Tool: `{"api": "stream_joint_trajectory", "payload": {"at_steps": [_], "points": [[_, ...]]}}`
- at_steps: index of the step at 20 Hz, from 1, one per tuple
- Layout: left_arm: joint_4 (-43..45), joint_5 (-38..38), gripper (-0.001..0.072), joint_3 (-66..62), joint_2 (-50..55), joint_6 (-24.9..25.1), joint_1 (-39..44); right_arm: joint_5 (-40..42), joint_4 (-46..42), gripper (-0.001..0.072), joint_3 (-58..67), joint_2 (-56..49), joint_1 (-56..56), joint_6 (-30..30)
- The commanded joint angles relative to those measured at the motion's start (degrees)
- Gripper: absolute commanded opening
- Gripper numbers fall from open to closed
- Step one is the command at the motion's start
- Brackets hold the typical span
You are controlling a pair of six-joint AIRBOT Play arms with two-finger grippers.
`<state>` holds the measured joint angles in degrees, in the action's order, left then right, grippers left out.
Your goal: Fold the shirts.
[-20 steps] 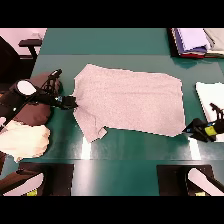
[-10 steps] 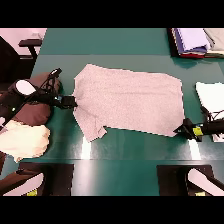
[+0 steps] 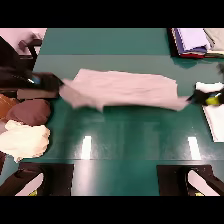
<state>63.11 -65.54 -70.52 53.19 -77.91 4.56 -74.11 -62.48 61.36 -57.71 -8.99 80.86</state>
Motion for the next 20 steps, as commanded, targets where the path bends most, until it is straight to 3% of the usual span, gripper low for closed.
{"api": "stream_joint_trajectory", "payload": {"at_steps": [1, 5, 10, 15, 20], "points": [[1.4, -1.1, 0.0024, -16.3, -5.7, -0.7, -0.1, -1.4, -0.5, 0.0010, 17.1, 7.6, -2.4, 0.0], [1.3, -2.4, 0.0024, -38.1, -6.4, -5.1, -0.1, -4.8, -0.6, 0.0010, 34.2, 12.9, -6.4, 0.0], [1.3, -1.3, 0.0023, -51.7, -6.4, -7.7, -0.1, -11.8, -0.5, 0.0010, 48.3, 12.4, -10.8, 0.1], [1.6, -4.2, 0.0024, -45.5, -6.1, -7.7, -0.1, -20.2, -0.4, 0.0009, 57.9, 3.6, -10.8, 3.9], [2.5, -8.2, 0.0024, -27.5, 1.4, -7.6, -0.1, -21.3, -5.6, 0.0008, 48.4, -7.0, -0.9, 5.2]]}}
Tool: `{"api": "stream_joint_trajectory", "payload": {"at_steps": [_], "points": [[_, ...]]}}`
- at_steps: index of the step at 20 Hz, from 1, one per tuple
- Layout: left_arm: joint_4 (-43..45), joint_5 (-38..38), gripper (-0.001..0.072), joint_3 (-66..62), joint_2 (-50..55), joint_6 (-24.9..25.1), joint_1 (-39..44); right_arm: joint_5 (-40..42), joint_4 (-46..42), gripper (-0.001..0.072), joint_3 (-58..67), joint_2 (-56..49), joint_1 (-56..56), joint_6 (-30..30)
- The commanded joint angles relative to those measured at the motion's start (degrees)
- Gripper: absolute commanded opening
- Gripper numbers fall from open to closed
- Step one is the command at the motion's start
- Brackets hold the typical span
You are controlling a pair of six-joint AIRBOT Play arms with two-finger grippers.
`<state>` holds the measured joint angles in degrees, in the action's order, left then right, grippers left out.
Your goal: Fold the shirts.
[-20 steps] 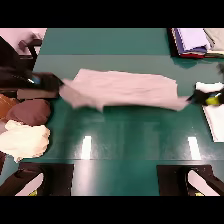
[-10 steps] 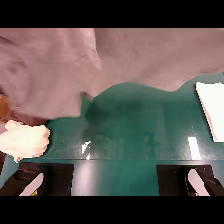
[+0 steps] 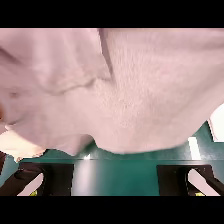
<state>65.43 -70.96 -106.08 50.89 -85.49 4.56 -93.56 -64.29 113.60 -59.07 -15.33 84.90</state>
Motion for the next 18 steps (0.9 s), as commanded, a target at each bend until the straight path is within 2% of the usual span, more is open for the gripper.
{"api": "stream_joint_trajectory", "payload": {"at_steps": [1, 3, 7, 10, 13, 15, 18], "points": [[0.2, -3.5, 0.0024, 11.5, 6.5, 0.0, -0.1, -2.1, -7.5, 0.0008, -6.6, -8.6, 8.8, 1.3], [0.2, -3.8, 0.0025, 17.5, 12.5, 0.5, -0.1, -3.1, -12.3, 0.0009, -11.7, -15.0, 13.6, 2.3], [0.5, -0.7, 0.0025, 22.8, 27.1, 3.5, -0.1, -1.0, -12.3, 0.0009, -17.3, -28.6, 16.3, 2.4], [0.4, 7.3, 0.0025, 22.7, 36.3, 5.3, -0.1, 2.0, -12.3, 0.0009, -13.9, -37.5, 16.2, 2.2], [0.7, 14.6, 0.0024, 21.9, 39.9, 5.6, -0.1, 4.3, -12.2, 0.0009, -6.6, -44.0, 16.2, 2.2], [2.0, 16.9, 0.0024, 20.3, 40.0, 5.6, -0.1, 4.6, -12.2, 0.0009, -2.3, -46.3, 16.2, 2.0], [4.3, 11.0, 0.0024, 16.3, 40.0, 7.9, -0.1, 4.2, -12.2, 0.0009, -2.5, -44.8, 16.2, 0.7]]}}
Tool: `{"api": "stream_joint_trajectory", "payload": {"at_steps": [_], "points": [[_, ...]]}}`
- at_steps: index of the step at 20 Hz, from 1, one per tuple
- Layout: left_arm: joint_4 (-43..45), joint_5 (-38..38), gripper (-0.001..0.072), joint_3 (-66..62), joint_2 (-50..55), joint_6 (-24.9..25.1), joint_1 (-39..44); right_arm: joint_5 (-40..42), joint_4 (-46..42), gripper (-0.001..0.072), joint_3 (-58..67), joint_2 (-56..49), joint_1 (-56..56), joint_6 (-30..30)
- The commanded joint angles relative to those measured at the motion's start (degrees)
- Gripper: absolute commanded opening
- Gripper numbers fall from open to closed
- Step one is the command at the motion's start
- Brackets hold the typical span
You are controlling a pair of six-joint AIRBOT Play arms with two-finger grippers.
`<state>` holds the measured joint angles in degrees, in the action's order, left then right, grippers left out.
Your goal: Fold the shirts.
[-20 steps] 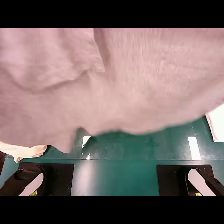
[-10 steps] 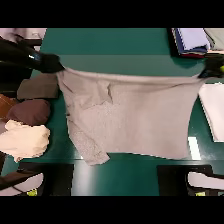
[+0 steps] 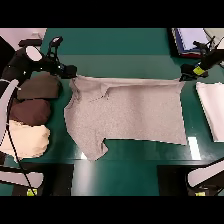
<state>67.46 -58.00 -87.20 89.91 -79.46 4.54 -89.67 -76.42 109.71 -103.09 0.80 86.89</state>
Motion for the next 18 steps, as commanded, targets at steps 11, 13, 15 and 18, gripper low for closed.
{"api": "stream_joint_trajectory", "payload": {"at_steps": [11, 13, 15, 18], "points": [[5.9, -15.8, 0.0411, 8.6, 1.0, -2.4, 0.0, 8.1, 0.5, 0.0281, -28.1, 11.8, 0.0, -2.1], [5.9, -16.6, 0.0489, 8.6, -1.0, -3.1, 0.0, 6.0, 0.4, 0.0380, -27.8, 12.2, -0.2, -2.1], [6.8, -18.8, 0.0490, 8.8, -4.9, -3.1, 0.0, 3.4, 0.4, 0.0380, -28.0, 14.9, -1.0, -2.7], [7.5, -19.4, 0.0490, 17.6, -15.4, -4.7, 0.0, 2.1, 0.4, 0.0380, -30.9, 22.9, -1.7, -2.8]]}}
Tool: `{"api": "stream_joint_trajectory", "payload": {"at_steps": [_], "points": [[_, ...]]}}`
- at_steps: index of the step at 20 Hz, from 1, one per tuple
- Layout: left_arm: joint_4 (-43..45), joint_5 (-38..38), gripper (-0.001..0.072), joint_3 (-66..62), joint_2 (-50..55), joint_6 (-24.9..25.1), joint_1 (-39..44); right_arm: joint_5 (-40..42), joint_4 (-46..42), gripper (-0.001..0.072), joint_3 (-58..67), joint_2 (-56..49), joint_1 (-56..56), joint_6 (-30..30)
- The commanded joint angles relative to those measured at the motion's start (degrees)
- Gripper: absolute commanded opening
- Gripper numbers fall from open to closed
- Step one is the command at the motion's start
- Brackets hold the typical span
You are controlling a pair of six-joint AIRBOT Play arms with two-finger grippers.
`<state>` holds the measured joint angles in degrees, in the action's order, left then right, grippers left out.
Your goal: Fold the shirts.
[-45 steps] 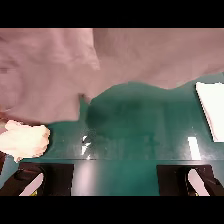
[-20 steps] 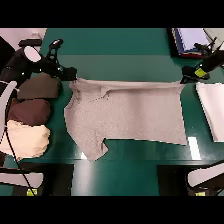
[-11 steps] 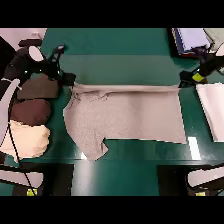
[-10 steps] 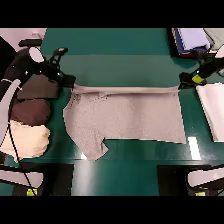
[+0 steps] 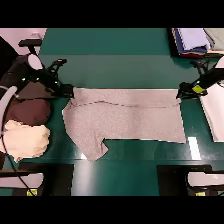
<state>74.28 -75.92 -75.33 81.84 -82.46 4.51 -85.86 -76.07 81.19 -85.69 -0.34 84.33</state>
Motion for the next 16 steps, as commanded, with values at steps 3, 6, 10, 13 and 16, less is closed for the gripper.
{"api": "stream_joint_trajectory", "payload": {"at_steps": [3, 6, 10, 13, 16], "points": [[0.1, 1.7, 0.0490, 21.4, -18.6, -6.4, 0.0, 0.3, 0.1, 0.0379, -9.2, 13.9, -0.7, -0.2], [-4.5, 2.8, 0.0490, 36.0, -27.1, -9.0, 0.0, 3.1, 0.1, 0.0379, -14.9, 19.1, -0.7, -0.2], [-13.0, 8.3, 0.0490, 47.7, -30.6, -9.7, 0.0, 3.8, 0.1, 0.0379, -17.0, 20.7, -0.7, -0.2], [-18.1, 13.6, 0.0490, 51.7, -30.6, -9.7, 0.2, 3.8, 0.1, 0.0379, -17.0, 20.7, -0.7, -0.2], [-22.2, 17.4, 0.0489, 52.8, -30.6, -8.0, 0.2, 3.8, 0.1, 0.0379, -17.0, 20.7, -0.7, -0.2]]}}
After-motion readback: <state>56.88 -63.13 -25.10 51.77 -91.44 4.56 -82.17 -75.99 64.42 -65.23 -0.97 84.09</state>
